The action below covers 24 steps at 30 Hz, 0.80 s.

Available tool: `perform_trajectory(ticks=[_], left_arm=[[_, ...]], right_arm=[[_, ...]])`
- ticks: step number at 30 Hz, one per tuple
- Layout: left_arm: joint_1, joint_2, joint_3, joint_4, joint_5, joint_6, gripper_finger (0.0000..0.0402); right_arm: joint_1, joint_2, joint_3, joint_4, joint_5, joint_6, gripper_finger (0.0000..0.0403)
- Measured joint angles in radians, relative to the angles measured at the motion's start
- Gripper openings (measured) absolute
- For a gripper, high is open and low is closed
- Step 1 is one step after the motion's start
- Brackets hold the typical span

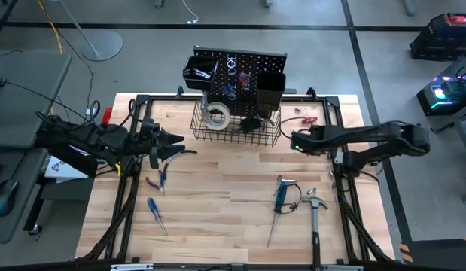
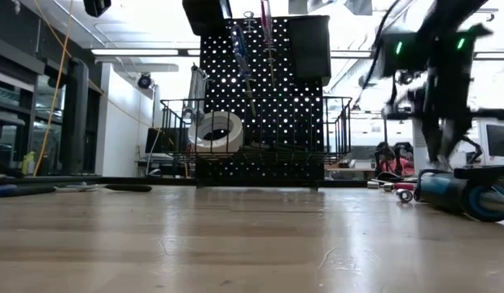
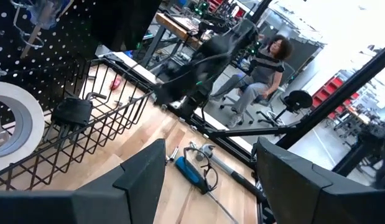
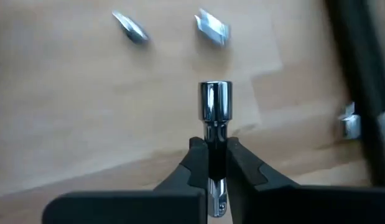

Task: Hang tools onto peg board
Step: Put the extension bar in the left black bin on the pegboard

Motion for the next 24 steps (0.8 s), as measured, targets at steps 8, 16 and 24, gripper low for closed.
perform_trajectory(ticks=[8,16,24], left_arm=[[0.048,0.012,0.0,-0.004,-0.032,0.033,0.0232],[0.2,0.015,0.0,-0.049,-0.014,0.159,0.0232],[0.47,-0.017,0.042,-0.063,-0.021,0.316,0.0232]], right_arm=[[0.153,-0.161,0.334,-0.036,0.469,-0.076,0.001],[0.161,-0.099,0.707,0.495,0.663,-0.975,0.001],[0.158,0.035,0.975,0.614,0.582,-1.3,0.001]])
